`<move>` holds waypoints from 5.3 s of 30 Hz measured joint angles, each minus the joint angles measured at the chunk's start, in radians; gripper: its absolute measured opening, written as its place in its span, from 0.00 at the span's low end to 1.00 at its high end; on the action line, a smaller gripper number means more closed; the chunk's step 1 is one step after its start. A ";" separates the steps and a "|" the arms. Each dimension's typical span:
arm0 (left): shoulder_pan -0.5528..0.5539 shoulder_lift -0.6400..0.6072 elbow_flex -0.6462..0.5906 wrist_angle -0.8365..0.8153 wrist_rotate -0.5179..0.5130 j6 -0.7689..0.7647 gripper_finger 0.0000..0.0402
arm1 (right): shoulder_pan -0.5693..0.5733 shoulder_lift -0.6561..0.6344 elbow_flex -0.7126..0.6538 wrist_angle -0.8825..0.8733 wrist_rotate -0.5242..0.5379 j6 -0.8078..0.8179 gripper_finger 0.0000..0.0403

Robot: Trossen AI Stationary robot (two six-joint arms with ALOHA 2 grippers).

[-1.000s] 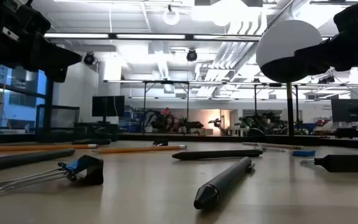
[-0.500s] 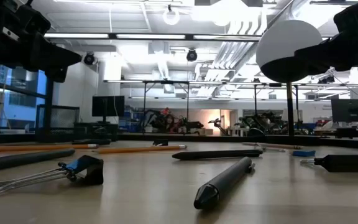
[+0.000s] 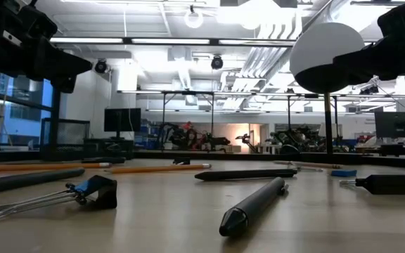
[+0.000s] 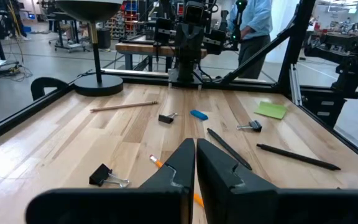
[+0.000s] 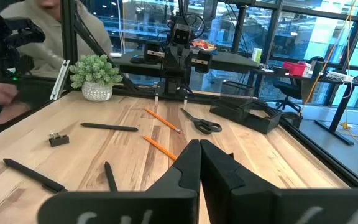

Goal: Pick and place office supplies into organizer

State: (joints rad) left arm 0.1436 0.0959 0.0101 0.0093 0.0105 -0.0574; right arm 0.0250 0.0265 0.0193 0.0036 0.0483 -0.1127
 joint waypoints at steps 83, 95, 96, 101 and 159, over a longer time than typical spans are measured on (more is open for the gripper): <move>0.000 0.000 0.000 0.000 0.000 0.000 0.02 | 0.000 0.001 -0.004 0.104 0.005 0.021 0.00; 0.000 0.000 0.000 0.000 0.000 0.000 0.02 | 0.000 0.000 -0.002 0.377 0.002 0.113 0.00; 0.000 0.000 0.000 0.000 0.000 0.000 0.02 | 0.000 0.000 -0.002 0.386 0.001 0.115 0.00; 0.000 0.000 0.000 0.000 0.000 0.000 0.02 | 0.000 0.000 -0.002 0.412 0.001 0.121 0.00; 0.000 1.030 0.449 0.207 -0.162 -0.189 0.53 | 0.035 0.905 0.277 0.348 0.274 0.117 0.43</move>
State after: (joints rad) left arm 0.1436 1.1255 0.4587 0.2161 -0.1516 -0.2467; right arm 0.0601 0.9316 0.2966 0.3520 0.3218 0.0041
